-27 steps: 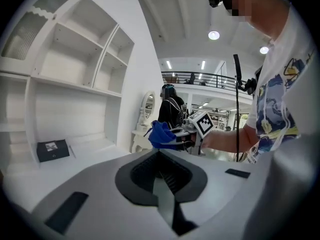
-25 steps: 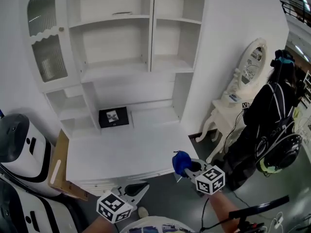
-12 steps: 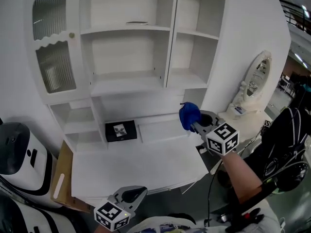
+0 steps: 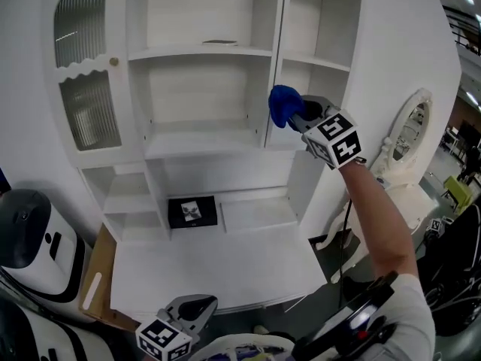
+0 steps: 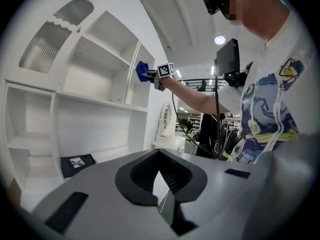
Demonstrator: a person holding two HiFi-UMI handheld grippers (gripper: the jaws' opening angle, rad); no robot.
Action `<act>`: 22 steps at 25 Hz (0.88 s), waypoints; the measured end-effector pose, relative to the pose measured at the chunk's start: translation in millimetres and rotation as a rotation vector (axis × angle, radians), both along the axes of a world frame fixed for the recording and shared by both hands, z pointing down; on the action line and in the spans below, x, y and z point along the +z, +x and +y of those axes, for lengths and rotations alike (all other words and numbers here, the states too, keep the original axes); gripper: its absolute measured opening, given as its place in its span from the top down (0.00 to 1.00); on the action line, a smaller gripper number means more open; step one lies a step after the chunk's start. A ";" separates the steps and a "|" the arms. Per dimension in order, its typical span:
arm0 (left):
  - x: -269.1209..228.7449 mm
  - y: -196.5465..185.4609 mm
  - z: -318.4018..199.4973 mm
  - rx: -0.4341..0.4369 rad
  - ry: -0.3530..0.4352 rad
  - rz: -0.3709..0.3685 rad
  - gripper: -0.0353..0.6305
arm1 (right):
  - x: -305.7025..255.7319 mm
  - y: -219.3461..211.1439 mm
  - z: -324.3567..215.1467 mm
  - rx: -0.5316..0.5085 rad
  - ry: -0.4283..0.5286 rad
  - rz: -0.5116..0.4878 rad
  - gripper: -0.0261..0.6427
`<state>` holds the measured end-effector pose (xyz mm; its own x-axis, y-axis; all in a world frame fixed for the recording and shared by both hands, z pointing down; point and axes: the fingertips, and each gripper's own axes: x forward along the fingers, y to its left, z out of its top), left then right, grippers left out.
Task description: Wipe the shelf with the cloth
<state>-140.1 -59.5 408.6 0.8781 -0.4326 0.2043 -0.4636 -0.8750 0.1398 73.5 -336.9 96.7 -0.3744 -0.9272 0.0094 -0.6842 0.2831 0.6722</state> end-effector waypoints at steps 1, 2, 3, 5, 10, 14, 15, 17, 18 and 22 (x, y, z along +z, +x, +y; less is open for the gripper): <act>-2.0 3.7 -2.1 -0.010 0.000 0.006 0.93 | -8.8 1.1 -8.8 0.003 0.013 0.019 0.86; -4.5 7.1 -4.8 -0.021 -0.001 0.013 0.93 | -18.3 1.9 -16.3 0.007 0.027 0.036 0.86; -7.1 10.1 -8.4 -0.032 -0.001 0.018 0.93 | -28.4 2.4 -22.9 0.011 0.044 0.050 0.86; -10.3 15.8 -17.5 -0.049 0.010 0.015 0.93 | -48.4 3.3 -35.1 0.020 0.081 0.086 0.86; -29.6 45.5 -38.5 -0.011 0.050 0.005 0.93 | -78.0 7.2 -59.9 0.039 0.145 0.188 0.86; -67.1 77.7 -55.0 0.128 0.039 0.041 0.93 | -84.2 12.3 -80.8 0.045 0.156 0.245 0.86; -79.7 85.4 -59.5 0.172 0.039 0.050 0.93 | -85.3 12.8 -85.4 0.045 0.156 0.254 0.86; -104.0 102.0 -69.5 0.260 0.031 0.068 0.93 | -86.0 13.6 -94.2 0.042 0.155 0.275 0.86; -115.5 111.0 -75.3 0.300 0.029 0.073 0.93 | -85.5 14.5 -98.0 0.043 0.153 0.286 0.86; -154.9 147.5 -97.2 0.416 0.037 0.083 0.93 | -84.2 21.1 -108.5 0.045 0.145 0.310 0.86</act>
<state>7.4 -156.7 253.6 0.9923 -0.0433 0.1164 -0.0581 -0.9902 0.1269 94.6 -445.4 12.5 -0.3333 -0.9427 -0.0165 -0.4509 0.1440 0.8809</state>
